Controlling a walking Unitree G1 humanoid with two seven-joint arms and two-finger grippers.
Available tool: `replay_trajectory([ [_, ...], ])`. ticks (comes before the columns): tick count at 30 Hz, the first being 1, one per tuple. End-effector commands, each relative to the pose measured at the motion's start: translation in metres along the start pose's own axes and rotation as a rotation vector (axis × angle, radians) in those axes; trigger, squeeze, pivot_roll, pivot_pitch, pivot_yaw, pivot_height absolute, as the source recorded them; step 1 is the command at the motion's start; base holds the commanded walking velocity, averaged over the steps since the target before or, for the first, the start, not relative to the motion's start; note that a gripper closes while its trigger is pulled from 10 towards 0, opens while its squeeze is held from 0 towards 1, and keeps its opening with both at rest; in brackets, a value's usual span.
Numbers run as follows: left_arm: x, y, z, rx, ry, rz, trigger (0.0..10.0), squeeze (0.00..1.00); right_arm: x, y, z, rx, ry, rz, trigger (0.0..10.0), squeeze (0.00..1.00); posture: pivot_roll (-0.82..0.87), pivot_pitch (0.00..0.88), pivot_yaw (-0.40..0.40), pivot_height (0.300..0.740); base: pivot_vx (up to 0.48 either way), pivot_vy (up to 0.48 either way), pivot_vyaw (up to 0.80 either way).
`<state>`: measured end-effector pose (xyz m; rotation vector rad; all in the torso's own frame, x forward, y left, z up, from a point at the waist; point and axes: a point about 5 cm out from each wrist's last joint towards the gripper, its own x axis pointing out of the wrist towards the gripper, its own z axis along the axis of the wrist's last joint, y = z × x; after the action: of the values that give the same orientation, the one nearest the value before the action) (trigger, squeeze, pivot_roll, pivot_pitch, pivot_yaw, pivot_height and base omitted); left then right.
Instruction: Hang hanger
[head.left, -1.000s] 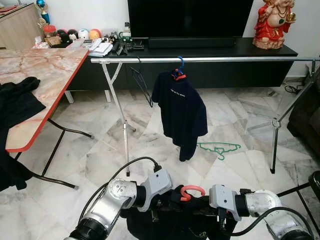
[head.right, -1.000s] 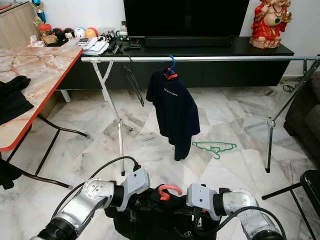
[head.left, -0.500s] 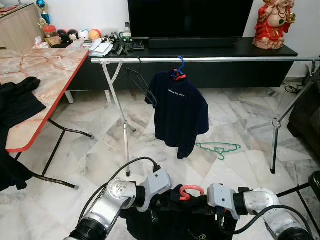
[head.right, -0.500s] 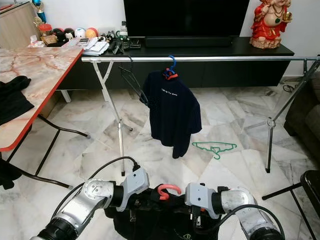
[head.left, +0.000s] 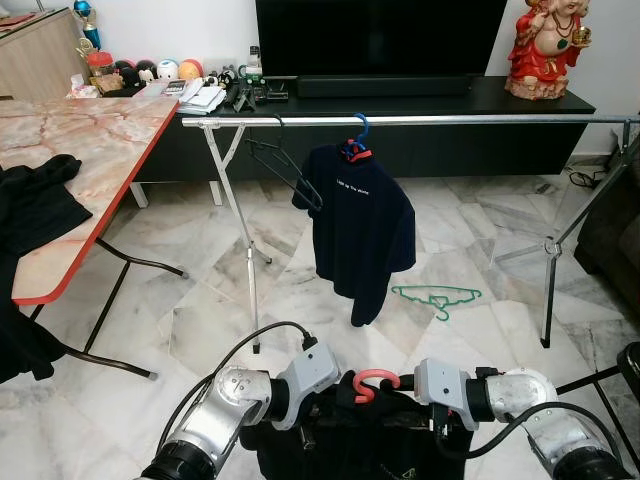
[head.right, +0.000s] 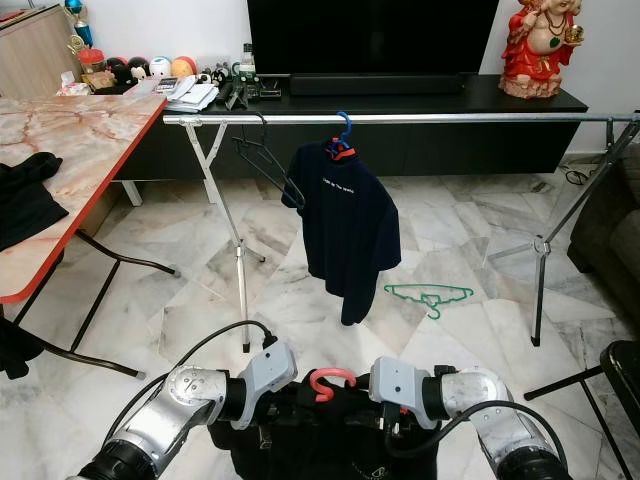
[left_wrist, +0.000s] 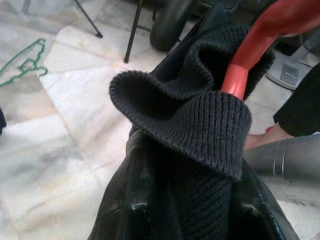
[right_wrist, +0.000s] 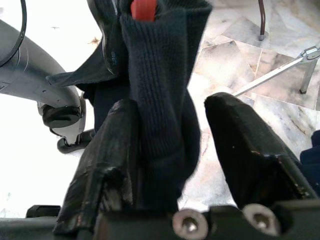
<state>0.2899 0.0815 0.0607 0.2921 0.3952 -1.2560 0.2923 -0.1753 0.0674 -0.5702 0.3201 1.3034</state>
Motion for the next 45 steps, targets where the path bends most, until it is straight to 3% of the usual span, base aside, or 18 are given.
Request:
replay_trajectory([
  [1, -0.001, 0.002, 0.001, 0.029, -0.005, 0.016, 0.0, 0.0, -0.005, -0.004, 0.002, -0.008, 0.004, -0.001, 10.0, 1.0, -0.04, 0.045, -0.019, 0.74, 0.0, 0.0, 0.0],
  [7, -0.001, 0.006, -0.004, 0.026, 0.003, 0.085, 0.0, 0.0, -0.008, -0.004, -0.001, -0.007, 0.03, 0.007, 10.0, 1.0, -0.04, 0.048, -0.02, 0.74, 0.0, 0.0, 0.0],
  [15, -0.004, 0.011, -0.023, -0.005, 0.049, 0.215, 0.0, 0.0, -0.017, -0.022, 0.001, -0.017, 0.036, -0.171, 10.0, 1.0, -0.05, 0.049, -0.011, 0.74, 0.0, 0.0, 0.0],
  [16, -0.006, 0.011, -0.029, -0.011, 0.067, 0.246, 0.0, 0.0, -0.02, -0.027, 0.002, -0.008, 0.029, -0.237, 10.0, 0.8, -0.05, 0.049, -0.011, 0.74, 0.0, 0.0, 0.0],
  [17, -0.008, 0.012, -0.034, -0.019, 0.08, 0.266, 0.0, 0.0, -0.021, -0.031, 0.003, 0.004, 0.02, -0.285, 10.0, 0.18, -0.04, 0.053, -0.004, 0.74, 0.0, 0.0, 0.0],
  [18, -0.009, 0.011, -0.038, -0.027, 0.088, 0.274, 0.0, 0.0, -0.022, -0.032, 0.003, 0.03, -0.003, -0.313, 10.0, 0.07, -0.04, 0.053, -0.004, 0.74, 0.0, 0.0, 0.0],
  [20, -0.01, 0.009, -0.041, -0.03, 0.091, 0.28, 0.0, 0.0, -0.021, -0.032, 0.004, 0.049, -0.03, -0.326, 10.0, 0.07, -0.04, 0.054, 0.001, 0.74, 0.0, 0.0, 0.0],
  [21, -0.01, 0.008, -0.044, -0.037, 0.09, 0.281, 0.0, 0.0, -0.018, -0.03, 0.005, 0.064, -0.056, -0.324, 10.0, 0.65, -0.04, 0.056, 0.01, 0.74, 0.0, 0.0, 0.0],
  [22, -0.01, 0.006, -0.045, -0.039, 0.089, 0.283, 0.0, 0.0, -0.016, -0.027, 0.005, 0.068, -0.067, -0.315, 10.0, 0.79, -0.04, 0.057, 0.011, 0.74, 0.0, 0.0, 0.0],
  [23, -0.01, 0.006, -0.046, -0.04, 0.089, 0.287, 0.0, 0.0, -0.014, -0.024, 0.004, 0.065, -0.067, -0.306, 10.0, 0.79, -0.04, 0.057, 0.011, 0.74, 0.0, 0.0, 0.0],
  [25, -0.009, 0.006, -0.047, -0.041, 0.087, 0.29, 0.0, 0.0, -0.013, -0.023, 0.003, 0.065, -0.062, -0.311, 10.0, 0.75, -0.04, 0.059, 0.012, 0.74, 0.0, 0.0, 0.0],
  [26, -0.009, 0.006, -0.047, -0.04, 0.085, 0.3, 0.0, 0.0, -0.012, -0.023, 0.002, 0.066, -0.057, -0.325, 10.0, 0.0, -0.04, 0.059, 0.013, 0.74, 0.0, 0.0, 0.0],
  [31, -0.008, 0.013, -0.045, -0.047, 0.057, 0.412, 0.0, 0.0, -0.012, -0.025, -0.02, 0.14, 0.074, -0.52, 10.0, 0.0, -0.04, 0.06, 0.013, 0.74, 0.0, 0.0, 0.0],
  [35, -0.01, 0.02, -0.046, -0.086, 0.039, 0.575, 0.0, 0.0, -0.007, -0.006, -0.056, 0.4, 0.182, -0.753, 10.0, 0.0, -0.04, 0.065, 0.009, 0.74, 0.0, 0.0, 0.0],
  [39, -0.01, 0.021, -0.046, -0.091, 0.036, 0.62, 0.0, 0.0, -0.004, 0.001, -0.065, 0.504, 0.192, -0.816, 10.0, 0.0, -0.04, 0.065, 0.007, 0.74, 0.0, 0.0, 0.0],
  [40, -0.013, 0.024, -0.051, -0.166, 0.03, 0.743, 10.0, 0.0, 0.003, 0.034, -0.091, 0.767, 0.234, -0.938, 10.0, 0.0, -0.02, 0.07, 0.006, 0.74, 0.0, 0.0, 0.0],
  [41, -0.021, 0.027, -0.055, -0.214, 0.013, 0.843, 10.0, 0.0, 0.008, 0.064, -0.109, 0.97, 0.288, -1.015, 10.0, 0.0, -0.03, 0.078, 0.021, 0.74, 0.0, 0.0, 0.0],
  [45, -0.042, 0.031, -0.066, -0.302, -0.03, 0.978, 10.0, 0.0, 0.012, 0.094, -0.121, 1.091, 0.35, -1.047, 10.0, 0.0, -0.03, 0.077, 0.031, 0.74, 0.0, 0.0, 0.0],
])
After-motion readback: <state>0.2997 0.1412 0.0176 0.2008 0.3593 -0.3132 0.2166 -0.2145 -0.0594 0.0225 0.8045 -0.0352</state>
